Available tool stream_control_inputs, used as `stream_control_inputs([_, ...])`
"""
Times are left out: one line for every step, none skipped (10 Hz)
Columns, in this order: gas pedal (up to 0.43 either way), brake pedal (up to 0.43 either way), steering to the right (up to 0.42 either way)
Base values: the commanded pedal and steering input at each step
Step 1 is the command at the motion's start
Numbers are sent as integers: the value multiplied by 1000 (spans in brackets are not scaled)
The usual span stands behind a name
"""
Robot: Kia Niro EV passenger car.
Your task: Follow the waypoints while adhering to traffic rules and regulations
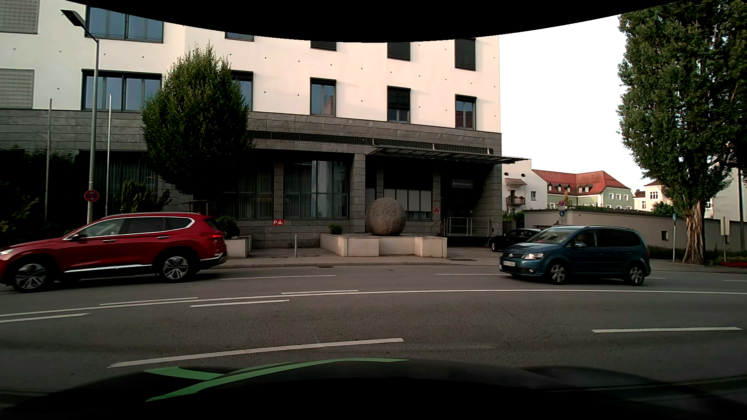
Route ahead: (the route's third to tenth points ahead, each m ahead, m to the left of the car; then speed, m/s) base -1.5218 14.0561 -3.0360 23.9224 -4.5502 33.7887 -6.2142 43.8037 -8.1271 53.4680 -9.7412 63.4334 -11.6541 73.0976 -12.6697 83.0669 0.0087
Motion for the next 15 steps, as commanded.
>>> stream_control_inputs([0,256,-274])
stream_control_inputs([0,256,-274])
stream_control_inputs([0,256,-274])
stream_control_inputs([0,256,-274])
stream_control_inputs([0,256,-274])
stream_control_inputs([0,256,-274])
stream_control_inputs([0,256,-274])
stream_control_inputs([0,256,-274])
stream_control_inputs([0,256,-274])
stream_control_inputs([0,220,-274])
stream_control_inputs([0,0,-274])
stream_control_inputs([0,0,-274])
stream_control_inputs([47,0,-274])
stream_control_inputs([169,0,-273])
stream_control_inputs([220,0,-270])
